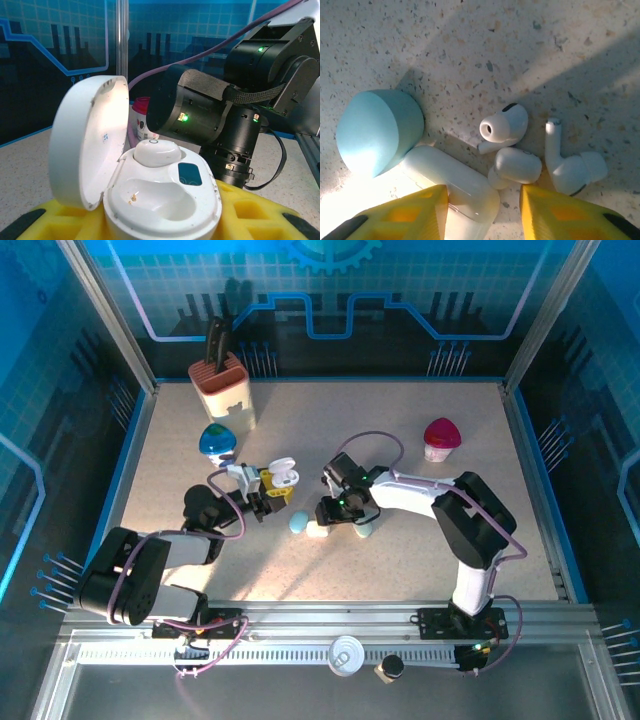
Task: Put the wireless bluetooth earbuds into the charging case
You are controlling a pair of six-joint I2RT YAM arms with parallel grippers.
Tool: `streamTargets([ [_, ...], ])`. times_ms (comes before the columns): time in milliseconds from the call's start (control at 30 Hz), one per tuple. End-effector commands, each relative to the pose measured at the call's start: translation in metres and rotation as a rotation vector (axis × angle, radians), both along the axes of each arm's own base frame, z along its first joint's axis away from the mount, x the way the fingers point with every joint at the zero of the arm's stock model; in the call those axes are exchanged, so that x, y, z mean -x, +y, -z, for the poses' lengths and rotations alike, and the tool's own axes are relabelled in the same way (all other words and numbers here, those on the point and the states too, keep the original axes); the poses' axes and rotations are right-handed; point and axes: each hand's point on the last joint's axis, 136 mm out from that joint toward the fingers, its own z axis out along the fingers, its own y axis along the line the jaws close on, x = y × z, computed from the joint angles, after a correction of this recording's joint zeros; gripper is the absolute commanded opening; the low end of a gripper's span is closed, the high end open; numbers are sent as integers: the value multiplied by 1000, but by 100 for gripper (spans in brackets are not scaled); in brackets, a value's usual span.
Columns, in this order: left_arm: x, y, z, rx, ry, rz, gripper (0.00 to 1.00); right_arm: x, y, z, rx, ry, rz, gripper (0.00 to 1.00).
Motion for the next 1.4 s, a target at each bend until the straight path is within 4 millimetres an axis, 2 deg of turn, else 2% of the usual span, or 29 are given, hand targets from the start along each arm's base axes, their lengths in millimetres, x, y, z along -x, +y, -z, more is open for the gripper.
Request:
streamTargets([
  [0, 5, 4, -4, 8, -17, 2, 39, -12, 0, 1, 15, -18, 6, 43],
  [167, 5, 4, -5, 8, -17, 4, 39, -22, 6, -3, 1, -43, 1, 48],
  [433, 4, 5, -6, 7, -22, 1, 39, -30, 15, -4, -7, -43, -25, 48],
  [667, 2, 9, -7, 6, -20, -21, 39, -32, -6, -13, 178, -132, -64, 47],
  [800, 1, 9, -6, 7, -12, -20, 39, -31, -10, -7, 263, -149, -88, 44],
  [1100, 2, 9, -3, 1, -6, -17, 39, -26, 9, 1, 307, -151, -139, 42],
  [1367, 2, 9, -1, 0, -1, -17, 39, -25, 2, 14, 411, -148, -178, 41],
])
